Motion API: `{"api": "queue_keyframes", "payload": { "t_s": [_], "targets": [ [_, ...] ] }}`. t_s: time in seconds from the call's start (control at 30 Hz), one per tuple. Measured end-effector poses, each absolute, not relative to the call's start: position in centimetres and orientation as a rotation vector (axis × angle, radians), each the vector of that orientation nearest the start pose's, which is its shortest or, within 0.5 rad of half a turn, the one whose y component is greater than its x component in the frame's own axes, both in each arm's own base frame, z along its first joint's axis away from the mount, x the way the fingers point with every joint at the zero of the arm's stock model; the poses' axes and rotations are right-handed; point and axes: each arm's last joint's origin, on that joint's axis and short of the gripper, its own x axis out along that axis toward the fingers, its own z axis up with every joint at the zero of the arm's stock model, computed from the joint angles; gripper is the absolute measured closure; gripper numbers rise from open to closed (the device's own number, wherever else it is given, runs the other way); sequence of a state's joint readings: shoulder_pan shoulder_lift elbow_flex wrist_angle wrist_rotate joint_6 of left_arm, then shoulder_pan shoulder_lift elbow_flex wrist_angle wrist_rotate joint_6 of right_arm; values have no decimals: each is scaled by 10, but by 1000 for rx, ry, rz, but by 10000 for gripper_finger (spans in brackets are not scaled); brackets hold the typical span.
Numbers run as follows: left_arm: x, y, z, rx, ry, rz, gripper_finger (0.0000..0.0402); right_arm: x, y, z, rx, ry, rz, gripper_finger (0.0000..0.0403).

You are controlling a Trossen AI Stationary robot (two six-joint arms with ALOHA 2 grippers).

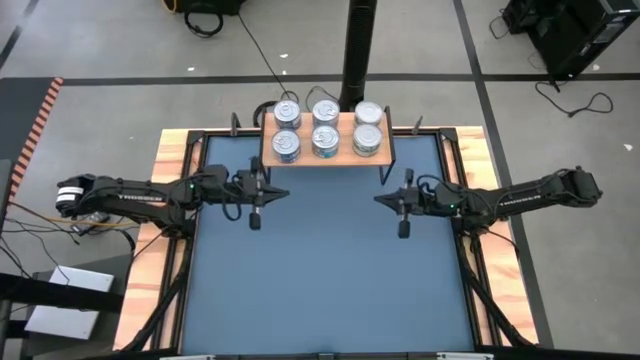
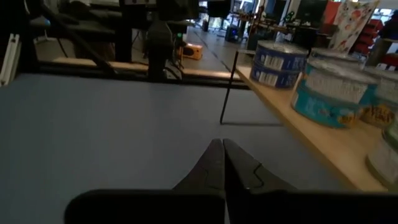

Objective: Stack canned seafood by type on shelf
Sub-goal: Return to Home Position

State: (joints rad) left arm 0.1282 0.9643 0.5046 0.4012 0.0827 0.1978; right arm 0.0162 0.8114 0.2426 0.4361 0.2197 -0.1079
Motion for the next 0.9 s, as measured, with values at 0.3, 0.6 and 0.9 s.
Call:
{"api": "queue_keyframes", "payload": {
  "t_s": [0.3,0.6,0.9],
  "targets": [
    [185,18,227,149,60,95,401,159,-4,191,-122,134,-215,403],
    [157,11,212,142,8,99,401,146,-5,183,-115,97,-220,403],
    [133,11,202,149,20,130,401,130,-5,171,-111,41,-224,403]
  ]
}}
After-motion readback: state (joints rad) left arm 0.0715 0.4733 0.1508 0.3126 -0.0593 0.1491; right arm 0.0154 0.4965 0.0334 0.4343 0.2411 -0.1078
